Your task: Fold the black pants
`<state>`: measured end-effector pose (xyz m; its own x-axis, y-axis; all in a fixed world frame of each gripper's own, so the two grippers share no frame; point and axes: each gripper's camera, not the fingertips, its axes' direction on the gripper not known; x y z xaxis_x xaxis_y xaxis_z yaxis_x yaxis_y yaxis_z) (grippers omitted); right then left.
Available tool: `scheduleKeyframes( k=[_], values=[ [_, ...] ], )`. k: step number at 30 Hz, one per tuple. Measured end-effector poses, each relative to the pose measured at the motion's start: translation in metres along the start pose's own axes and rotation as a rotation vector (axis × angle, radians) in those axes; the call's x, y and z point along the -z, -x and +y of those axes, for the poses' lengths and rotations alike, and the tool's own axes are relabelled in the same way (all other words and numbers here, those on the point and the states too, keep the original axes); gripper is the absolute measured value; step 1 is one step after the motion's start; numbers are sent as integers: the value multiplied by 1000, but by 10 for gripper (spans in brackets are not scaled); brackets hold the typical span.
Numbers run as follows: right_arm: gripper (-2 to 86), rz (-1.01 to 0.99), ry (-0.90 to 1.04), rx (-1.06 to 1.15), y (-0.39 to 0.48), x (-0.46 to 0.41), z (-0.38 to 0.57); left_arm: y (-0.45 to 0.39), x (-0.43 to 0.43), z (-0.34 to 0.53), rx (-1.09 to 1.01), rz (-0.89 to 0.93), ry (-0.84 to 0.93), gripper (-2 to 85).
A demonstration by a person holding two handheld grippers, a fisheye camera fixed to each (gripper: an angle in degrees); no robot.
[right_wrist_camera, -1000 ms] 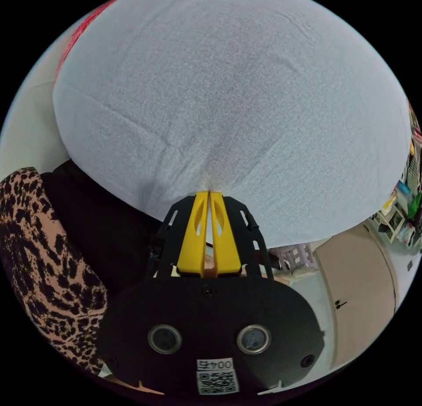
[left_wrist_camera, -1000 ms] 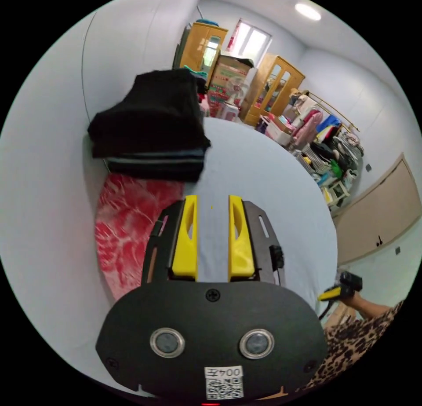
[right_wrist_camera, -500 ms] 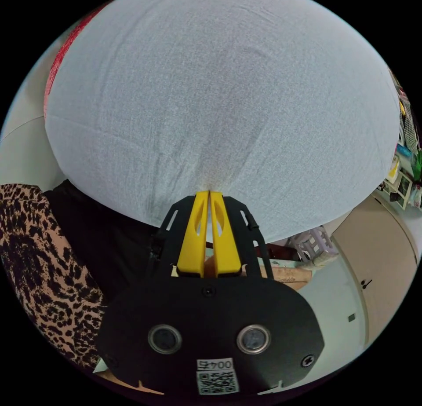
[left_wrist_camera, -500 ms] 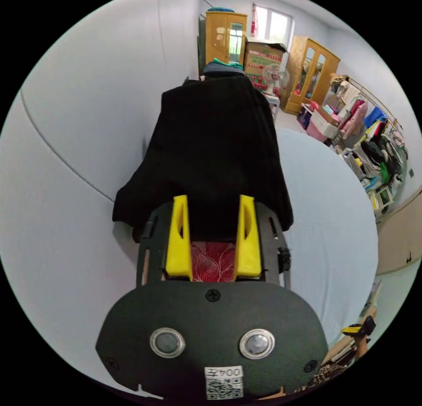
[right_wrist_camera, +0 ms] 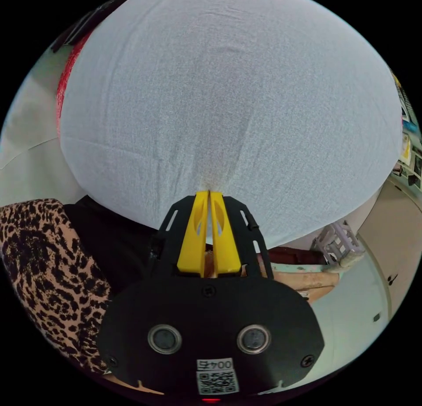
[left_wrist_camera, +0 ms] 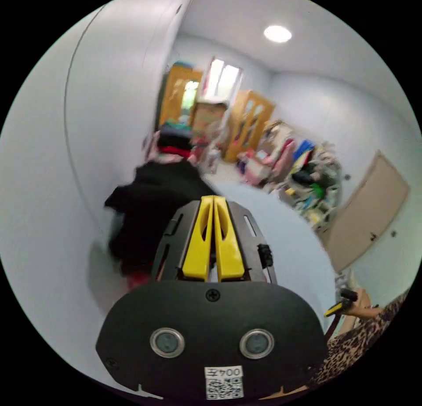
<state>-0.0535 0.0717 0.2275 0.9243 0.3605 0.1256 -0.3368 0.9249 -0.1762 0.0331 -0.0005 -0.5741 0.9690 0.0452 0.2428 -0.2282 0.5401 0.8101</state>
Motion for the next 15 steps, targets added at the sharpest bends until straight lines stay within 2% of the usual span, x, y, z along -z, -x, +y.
scheduleKeyframes(
  k=[3, 5, 7, 9, 11, 12, 15],
  values=[
    [-8, -2, -14, 49, -5, -11, 9, -66, 32, -10, -186, 67, -49, 3],
    [-8, -51, -17, -1, -16, -20, 15, -97, 42, -5, -239, 69, -40, 6],
    [-8, -54, -14, 9, -20, -28, 19, -112, 44, 7, -237, -80, -16, 12],
    [-7, -59, -5, -21, -23, -37, 22, -113, 30, 29, -229, -426, 37, 36],
    [-7, -39, -9, -105, -23, -48, 28, -103, 12, 46, -202, -550, 70, 89],
    [-7, -10, -15, -100, -20, -51, 30, -94, -2, 55, -147, -563, 97, 143],
    [-7, 179, -56, -76, 2, -72, 44, -72, -40, 66, 4, -462, 197, 207]
  ],
)
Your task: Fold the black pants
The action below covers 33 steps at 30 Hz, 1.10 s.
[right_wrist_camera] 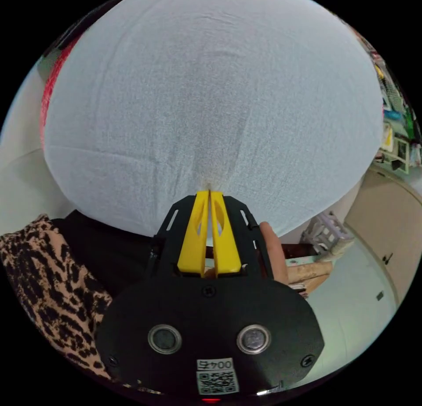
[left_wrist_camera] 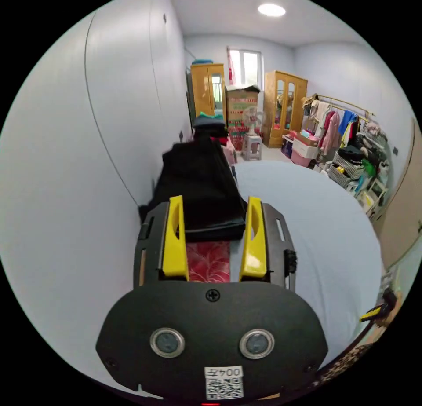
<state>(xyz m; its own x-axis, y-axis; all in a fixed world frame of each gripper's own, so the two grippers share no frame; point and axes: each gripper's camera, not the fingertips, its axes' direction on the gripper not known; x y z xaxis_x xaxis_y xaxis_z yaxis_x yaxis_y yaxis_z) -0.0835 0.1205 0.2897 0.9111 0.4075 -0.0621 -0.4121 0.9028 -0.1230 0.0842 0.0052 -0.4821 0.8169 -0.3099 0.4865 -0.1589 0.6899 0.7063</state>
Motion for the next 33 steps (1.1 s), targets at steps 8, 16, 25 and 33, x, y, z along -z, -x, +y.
scheduleKeyframes(
  k=[8, 16, 25, 33],
  values=[
    [-7, 235, -94, -84, 20, -62, 39, -46, -94, -46, -126, -172, 133, 177],
    [2, -602, -690, -104, -62, -42, 123, 3, -77, -80, -30, 135, 68, 35],
    [192, -1096, -944, 315, -106, -30, 126, -71, 118, -83, -439, 827, -350, 30],
    [202, -981, -903, 330, -150, -67, 149, -197, -27, 79, -275, 862, 315, 32]
  ],
)
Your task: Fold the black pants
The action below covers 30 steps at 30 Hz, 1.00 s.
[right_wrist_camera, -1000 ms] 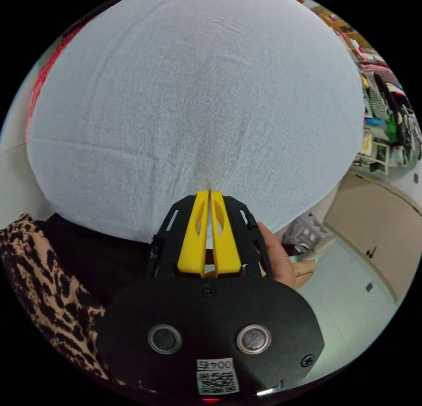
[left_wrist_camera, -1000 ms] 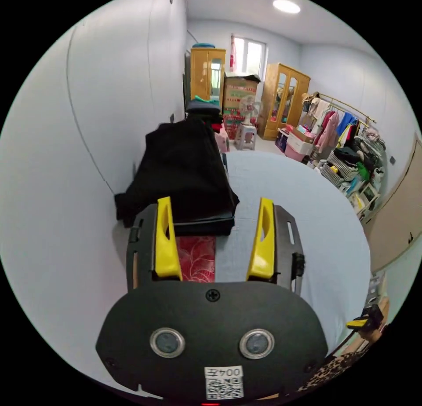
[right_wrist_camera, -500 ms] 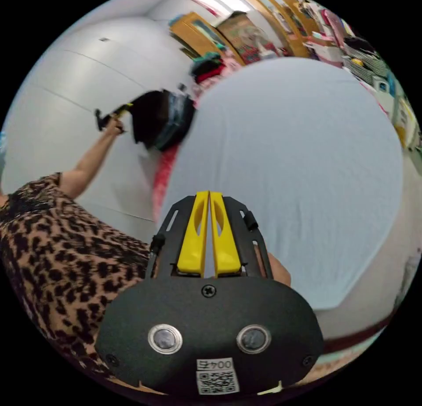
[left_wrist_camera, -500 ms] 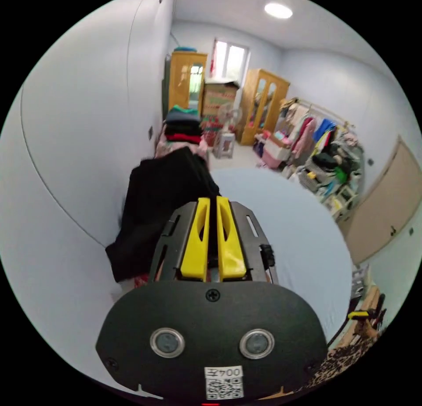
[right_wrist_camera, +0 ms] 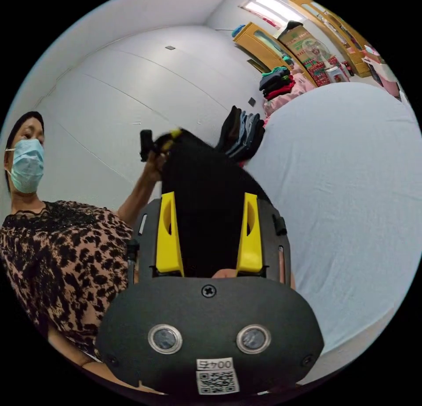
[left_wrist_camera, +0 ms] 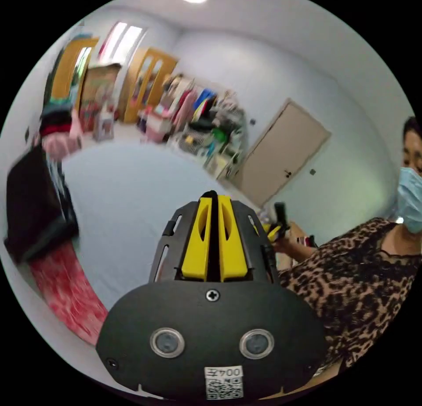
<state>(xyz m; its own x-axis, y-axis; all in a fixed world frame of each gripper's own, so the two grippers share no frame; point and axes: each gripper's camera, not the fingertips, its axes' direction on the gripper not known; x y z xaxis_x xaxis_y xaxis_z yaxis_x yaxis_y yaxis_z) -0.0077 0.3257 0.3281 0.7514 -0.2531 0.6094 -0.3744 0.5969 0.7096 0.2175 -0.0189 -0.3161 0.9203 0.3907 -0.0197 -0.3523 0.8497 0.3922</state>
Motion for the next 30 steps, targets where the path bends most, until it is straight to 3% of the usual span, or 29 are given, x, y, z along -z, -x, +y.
scheduleKeyframes(
  k=[3, 6, 8, 12, 16, 18, 20, 23, 27, 30],
  values=[
    [182, 113, 98, 5, -12, 10, 18, 39, -110, 81, 243, -108, 277, 35],
    [161, 183, 178, -10, -26, 13, 37, 55, -141, 156, 461, 4, 190, 46],
    [148, 233, 240, -52, -41, 11, 51, 49, -137, 182, 491, 17, 110, 61],
    [157, 295, 373, -176, -75, 0, 70, 12, -122, 194, 312, -86, 61, 91],
    [194, 263, 471, -357, -123, -9, 87, -18, -144, 186, 140, -51, 116, 103],
    [183, 216, 479, -428, -143, -12, 91, -30, -172, 182, 73, -18, 159, 110],
    [107, 90, 477, -481, -155, -26, 80, -34, -193, 180, 69, 40, 177, 112],
    [10, -27, 409, -297, -126, -53, 20, -45, -205, 179, 39, 10, 155, 109],
    [-2, 39, 490, -118, -104, -112, -57, -44, -195, 188, 48, -194, 83, 116],
    [-1, -8, 415, -87, -103, -118, -99, -44, -199, 189, 30, -196, 106, 127]
  ],
)
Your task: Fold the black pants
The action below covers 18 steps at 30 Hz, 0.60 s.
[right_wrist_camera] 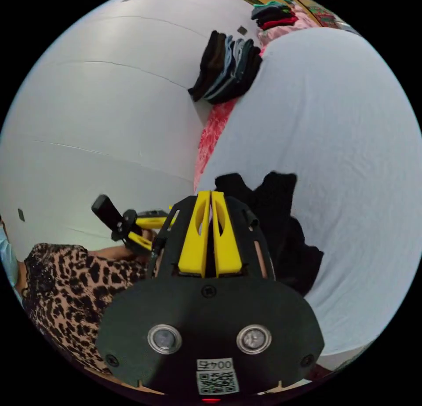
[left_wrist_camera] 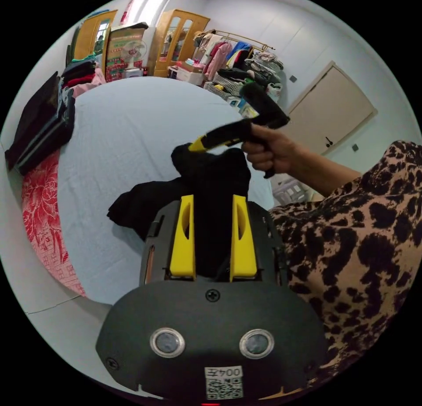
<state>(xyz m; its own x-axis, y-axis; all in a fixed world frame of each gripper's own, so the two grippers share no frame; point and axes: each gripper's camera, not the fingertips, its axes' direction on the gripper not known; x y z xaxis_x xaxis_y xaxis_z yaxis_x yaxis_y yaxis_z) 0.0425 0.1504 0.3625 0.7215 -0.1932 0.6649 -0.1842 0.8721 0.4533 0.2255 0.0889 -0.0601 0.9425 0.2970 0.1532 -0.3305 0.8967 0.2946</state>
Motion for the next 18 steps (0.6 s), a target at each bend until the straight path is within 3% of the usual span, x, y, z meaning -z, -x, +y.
scheduleKeyframes(
  k=[4, 11, 14, 16, 18],
  values=[
    [30, 1, -45, -37, -13, 24, -22, -28, -33, -17, -116, -54, 35, 155],
    [103, 8, -234, -18, -15, 84, -16, -78, -146, -40, -491, -79, 380, 173],
    [113, 25, -292, 1, -14, 107, -1, -87, -170, -37, -607, -223, 455, 140],
    [114, 32, -301, 2, -15, 116, 9, -82, -175, -36, -630, -210, 474, 93],
    [115, 64, -284, -14, -20, 120, 19, -58, -154, -41, -497, -138, 391, 45]
  ],
)
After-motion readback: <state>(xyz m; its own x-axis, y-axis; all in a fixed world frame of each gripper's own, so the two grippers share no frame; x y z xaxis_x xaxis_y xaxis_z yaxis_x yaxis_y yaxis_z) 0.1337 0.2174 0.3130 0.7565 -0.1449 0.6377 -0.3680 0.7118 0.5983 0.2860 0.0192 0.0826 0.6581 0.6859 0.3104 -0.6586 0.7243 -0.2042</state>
